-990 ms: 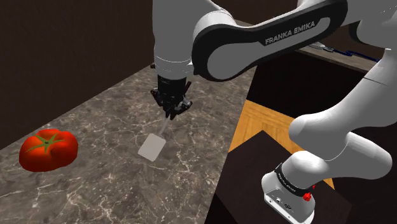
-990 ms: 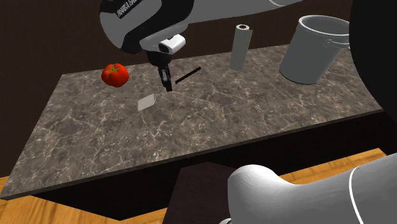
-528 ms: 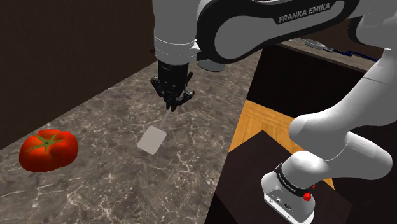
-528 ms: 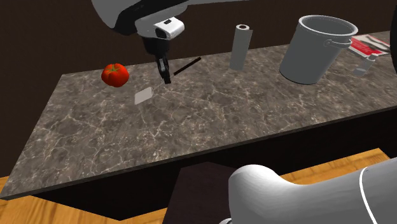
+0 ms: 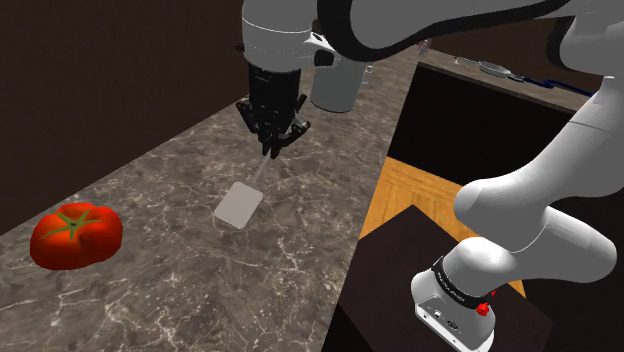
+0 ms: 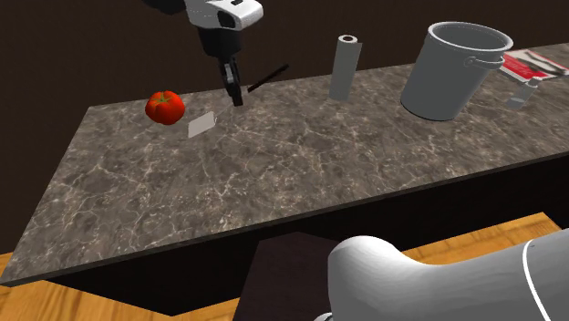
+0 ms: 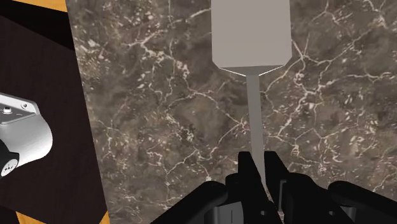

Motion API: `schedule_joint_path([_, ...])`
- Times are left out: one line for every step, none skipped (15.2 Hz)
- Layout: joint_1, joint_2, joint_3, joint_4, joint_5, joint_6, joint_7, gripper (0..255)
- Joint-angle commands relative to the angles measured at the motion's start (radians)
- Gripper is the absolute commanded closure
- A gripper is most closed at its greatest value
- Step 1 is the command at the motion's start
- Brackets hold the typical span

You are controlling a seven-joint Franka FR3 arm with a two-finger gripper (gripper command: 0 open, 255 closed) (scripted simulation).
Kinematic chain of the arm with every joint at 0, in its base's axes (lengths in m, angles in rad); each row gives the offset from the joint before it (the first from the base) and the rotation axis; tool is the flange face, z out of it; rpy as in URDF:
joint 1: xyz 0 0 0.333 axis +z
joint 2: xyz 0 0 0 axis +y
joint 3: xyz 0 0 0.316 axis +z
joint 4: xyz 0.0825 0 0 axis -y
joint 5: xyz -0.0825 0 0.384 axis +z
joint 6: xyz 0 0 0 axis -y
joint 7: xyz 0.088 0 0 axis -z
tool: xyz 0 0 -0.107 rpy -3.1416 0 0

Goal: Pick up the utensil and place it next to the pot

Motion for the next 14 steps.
schedule_joint_path([0.000,0.002,0.008,0.024,0.002,-0.027,0.000,255])
schedule_joint_path([0.000,0.003,0.012,0.037,0.003,-0.040,-0.001,255])
schedule_joint_path([0.001,0.003,0.015,0.050,0.004,-0.054,-0.003,255])
schedule_joint_path([0.001,0.003,0.017,0.063,0.005,-0.067,-0.004,255])
schedule_joint_path([0.002,0.003,0.020,0.076,0.007,-0.080,-0.006,255])
schedule_joint_path([0.003,0.002,0.022,0.089,0.009,-0.093,-0.007,255])
schedule_joint_path([0.004,0.001,0.024,0.103,0.010,-0.106,-0.009,255])
schedule_joint_path([0.005,0.000,0.026,0.117,0.012,-0.119,-0.011,255])
schedule_joint_path([0.006,-0.002,0.027,0.131,0.015,-0.132,-0.013,255])
schedule_joint_path([0.007,-0.004,0.029,0.146,0.017,-0.145,-0.016,255])
schedule_joint_path([0.009,-0.006,0.029,0.160,0.019,-0.158,-0.018,255])
schedule_joint_path([0.010,-0.009,0.030,0.175,0.022,-0.170,-0.021,255])
schedule_joint_path([0.012,-0.012,0.030,0.190,0.025,-0.183,-0.024,255])
schedule_joint_path([0.013,-0.016,0.030,0.206,0.028,-0.196,-0.027,255])
